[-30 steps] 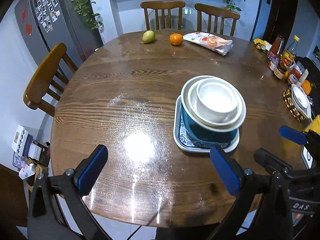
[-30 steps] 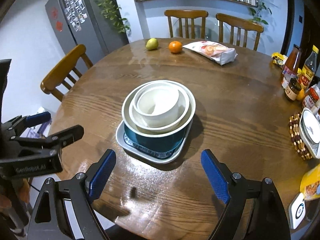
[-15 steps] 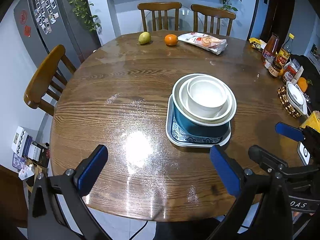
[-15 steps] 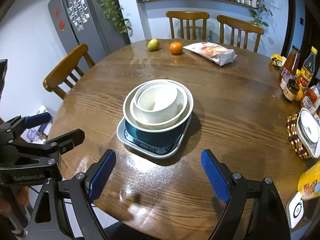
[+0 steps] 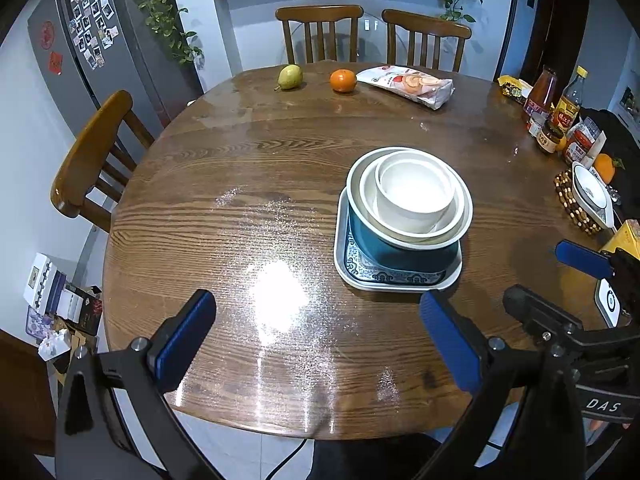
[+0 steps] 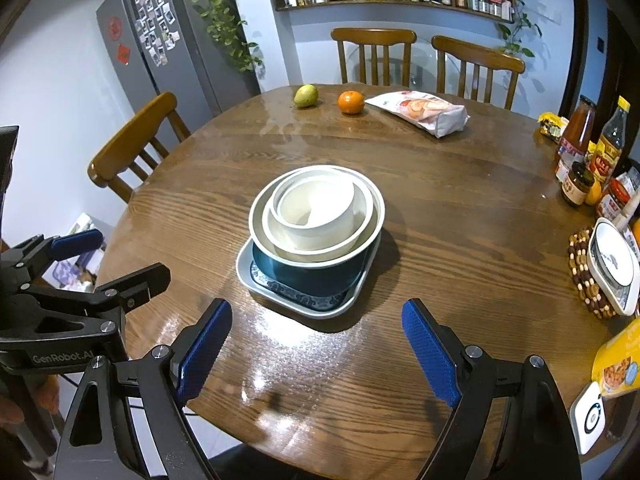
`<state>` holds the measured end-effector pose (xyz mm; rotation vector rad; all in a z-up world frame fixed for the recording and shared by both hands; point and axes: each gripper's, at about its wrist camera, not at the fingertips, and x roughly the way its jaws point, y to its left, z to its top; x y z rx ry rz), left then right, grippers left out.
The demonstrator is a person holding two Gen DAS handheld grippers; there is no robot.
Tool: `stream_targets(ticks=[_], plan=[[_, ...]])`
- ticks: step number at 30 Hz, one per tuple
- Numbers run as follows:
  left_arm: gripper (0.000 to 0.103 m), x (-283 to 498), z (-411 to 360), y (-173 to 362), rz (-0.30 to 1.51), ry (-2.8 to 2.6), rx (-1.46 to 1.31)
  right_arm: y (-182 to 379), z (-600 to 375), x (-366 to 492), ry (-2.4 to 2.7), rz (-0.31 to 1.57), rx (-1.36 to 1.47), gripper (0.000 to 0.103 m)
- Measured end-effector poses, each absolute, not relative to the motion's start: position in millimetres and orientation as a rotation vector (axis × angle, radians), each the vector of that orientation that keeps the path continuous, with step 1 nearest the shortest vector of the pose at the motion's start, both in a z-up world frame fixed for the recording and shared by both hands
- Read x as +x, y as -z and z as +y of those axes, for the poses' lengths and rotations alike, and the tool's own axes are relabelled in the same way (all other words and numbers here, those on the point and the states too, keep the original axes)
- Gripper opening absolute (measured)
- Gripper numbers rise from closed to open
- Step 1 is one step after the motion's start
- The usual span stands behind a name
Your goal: Organize plates and bowls
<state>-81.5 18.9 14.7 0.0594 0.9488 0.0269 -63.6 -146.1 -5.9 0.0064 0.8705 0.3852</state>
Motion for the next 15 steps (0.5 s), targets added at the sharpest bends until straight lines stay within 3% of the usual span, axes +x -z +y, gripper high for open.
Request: stream_targets(ticks=[15], plan=[[0.102, -75.6, 18.8, -16.6, 0.948, -0.031, 0.078, -0.5, -143.1, -60.1, -0.379, 0.854, 0.007, 0.087]])
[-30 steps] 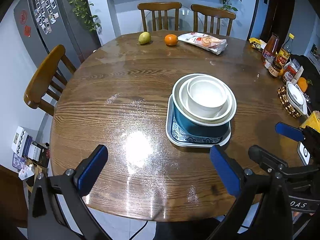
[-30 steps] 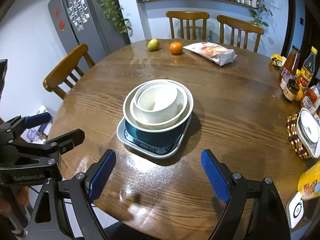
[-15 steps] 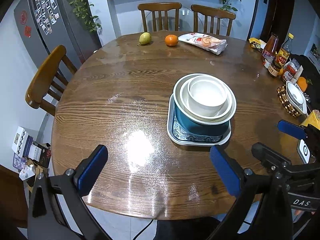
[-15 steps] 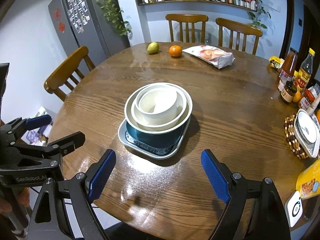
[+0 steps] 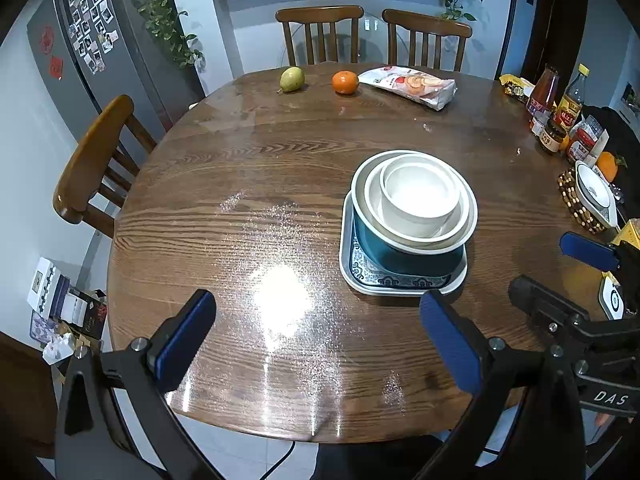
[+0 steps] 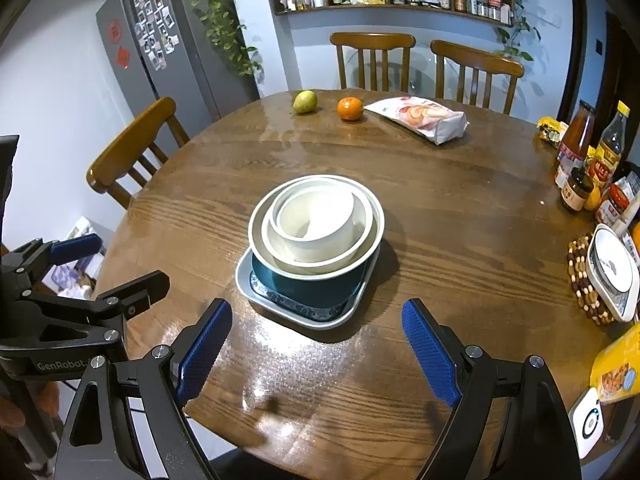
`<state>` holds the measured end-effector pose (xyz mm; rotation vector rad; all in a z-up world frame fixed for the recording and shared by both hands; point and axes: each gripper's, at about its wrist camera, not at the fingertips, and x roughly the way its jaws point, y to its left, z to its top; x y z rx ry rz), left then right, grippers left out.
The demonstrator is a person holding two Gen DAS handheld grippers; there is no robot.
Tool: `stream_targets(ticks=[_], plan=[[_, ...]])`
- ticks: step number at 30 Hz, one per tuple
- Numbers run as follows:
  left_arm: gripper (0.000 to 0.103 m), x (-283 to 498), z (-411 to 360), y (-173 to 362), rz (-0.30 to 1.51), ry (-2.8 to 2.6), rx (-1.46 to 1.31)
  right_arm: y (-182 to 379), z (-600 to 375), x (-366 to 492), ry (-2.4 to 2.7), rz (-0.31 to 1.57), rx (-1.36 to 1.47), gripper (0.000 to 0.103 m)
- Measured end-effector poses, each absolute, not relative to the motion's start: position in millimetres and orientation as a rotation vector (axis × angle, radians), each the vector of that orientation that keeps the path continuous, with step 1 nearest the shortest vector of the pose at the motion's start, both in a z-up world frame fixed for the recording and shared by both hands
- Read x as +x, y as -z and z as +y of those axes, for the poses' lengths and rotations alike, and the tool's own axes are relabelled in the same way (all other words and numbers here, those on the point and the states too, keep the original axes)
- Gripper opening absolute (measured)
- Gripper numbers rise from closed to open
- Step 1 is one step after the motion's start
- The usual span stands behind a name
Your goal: Organize plates and bowls
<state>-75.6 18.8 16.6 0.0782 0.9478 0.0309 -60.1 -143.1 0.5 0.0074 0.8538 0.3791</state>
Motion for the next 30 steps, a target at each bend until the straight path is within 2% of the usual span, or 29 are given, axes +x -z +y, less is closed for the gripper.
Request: stream_targets(ticks=[30], plan=[[0.102, -64.3, 19.5, -15.6, 0.952, -0.013, 0.076, -3.2, -144.4, -52.6, -0.369, 0.857, 0.005, 0.087]])
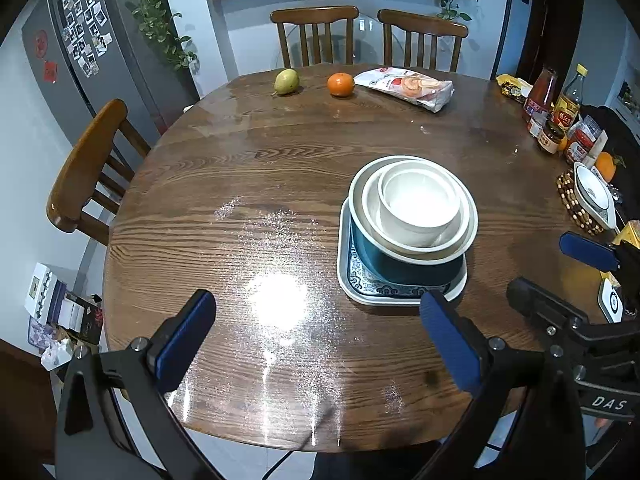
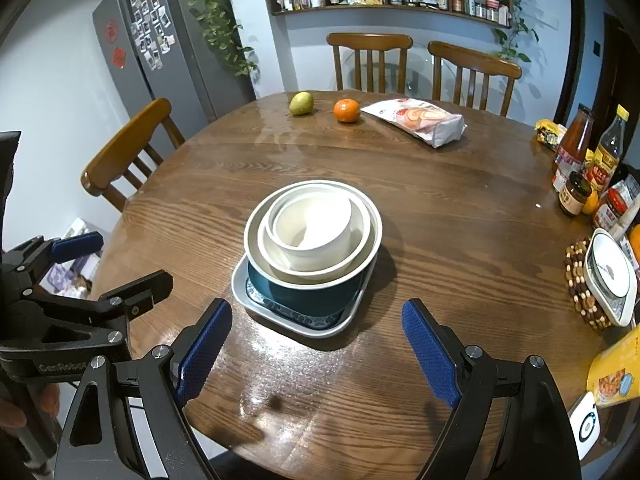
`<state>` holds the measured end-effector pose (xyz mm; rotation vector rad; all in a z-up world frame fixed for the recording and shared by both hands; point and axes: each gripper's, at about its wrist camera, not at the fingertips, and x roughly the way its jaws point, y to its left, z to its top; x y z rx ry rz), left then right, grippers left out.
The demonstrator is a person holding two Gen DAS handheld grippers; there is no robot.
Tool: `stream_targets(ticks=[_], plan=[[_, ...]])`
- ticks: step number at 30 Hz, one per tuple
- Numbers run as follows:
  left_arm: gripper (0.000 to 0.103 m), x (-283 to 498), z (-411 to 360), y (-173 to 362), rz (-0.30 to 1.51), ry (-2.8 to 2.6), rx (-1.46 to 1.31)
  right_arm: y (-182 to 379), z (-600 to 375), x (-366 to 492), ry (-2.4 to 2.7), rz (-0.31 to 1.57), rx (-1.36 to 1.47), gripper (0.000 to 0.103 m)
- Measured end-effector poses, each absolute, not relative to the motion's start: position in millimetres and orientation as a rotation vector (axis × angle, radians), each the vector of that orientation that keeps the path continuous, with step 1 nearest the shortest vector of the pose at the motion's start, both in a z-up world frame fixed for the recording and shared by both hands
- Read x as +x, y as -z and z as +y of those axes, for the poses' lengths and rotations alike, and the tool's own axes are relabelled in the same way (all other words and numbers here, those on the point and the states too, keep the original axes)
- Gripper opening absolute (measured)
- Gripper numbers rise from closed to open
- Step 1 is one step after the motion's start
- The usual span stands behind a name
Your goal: Organize plates and bowls
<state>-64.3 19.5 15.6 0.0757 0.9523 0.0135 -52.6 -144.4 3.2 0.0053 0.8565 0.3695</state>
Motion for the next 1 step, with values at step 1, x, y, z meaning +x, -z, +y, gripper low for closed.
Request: stream_targets(ticks=[1], plan=[[0.102, -63.2, 20.2, -14.7, 0.958, -0.013, 0.068, -3.7, -145.2, -51.8, -0.369, 0.855, 0.006, 0.087]])
